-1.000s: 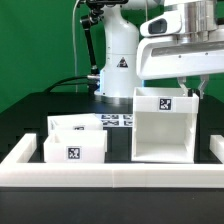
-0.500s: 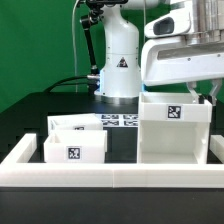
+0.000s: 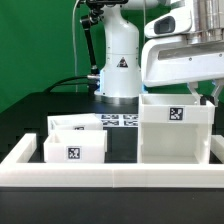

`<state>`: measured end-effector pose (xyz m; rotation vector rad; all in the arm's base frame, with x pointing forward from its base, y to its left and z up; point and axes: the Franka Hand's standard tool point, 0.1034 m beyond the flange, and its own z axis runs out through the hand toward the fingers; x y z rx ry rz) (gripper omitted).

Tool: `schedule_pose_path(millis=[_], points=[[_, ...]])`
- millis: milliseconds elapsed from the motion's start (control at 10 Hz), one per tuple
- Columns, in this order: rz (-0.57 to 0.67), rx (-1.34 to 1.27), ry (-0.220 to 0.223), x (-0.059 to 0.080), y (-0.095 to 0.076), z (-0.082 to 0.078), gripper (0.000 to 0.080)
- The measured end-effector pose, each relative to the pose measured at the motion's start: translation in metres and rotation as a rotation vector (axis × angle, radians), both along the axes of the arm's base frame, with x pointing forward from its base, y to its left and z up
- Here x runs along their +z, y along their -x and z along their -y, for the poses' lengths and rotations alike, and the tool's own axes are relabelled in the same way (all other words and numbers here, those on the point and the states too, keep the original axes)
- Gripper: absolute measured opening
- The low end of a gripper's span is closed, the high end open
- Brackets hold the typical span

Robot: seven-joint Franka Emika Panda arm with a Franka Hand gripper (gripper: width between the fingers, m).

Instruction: Assemble drawer

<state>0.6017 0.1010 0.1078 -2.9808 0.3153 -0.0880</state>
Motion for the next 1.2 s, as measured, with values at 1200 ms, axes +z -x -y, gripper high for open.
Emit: schedule_pose_path(millis=[1200], points=[[-0.087, -0.73, -0.061, -0.0009, -0.0044, -0.0021, 0.0041]])
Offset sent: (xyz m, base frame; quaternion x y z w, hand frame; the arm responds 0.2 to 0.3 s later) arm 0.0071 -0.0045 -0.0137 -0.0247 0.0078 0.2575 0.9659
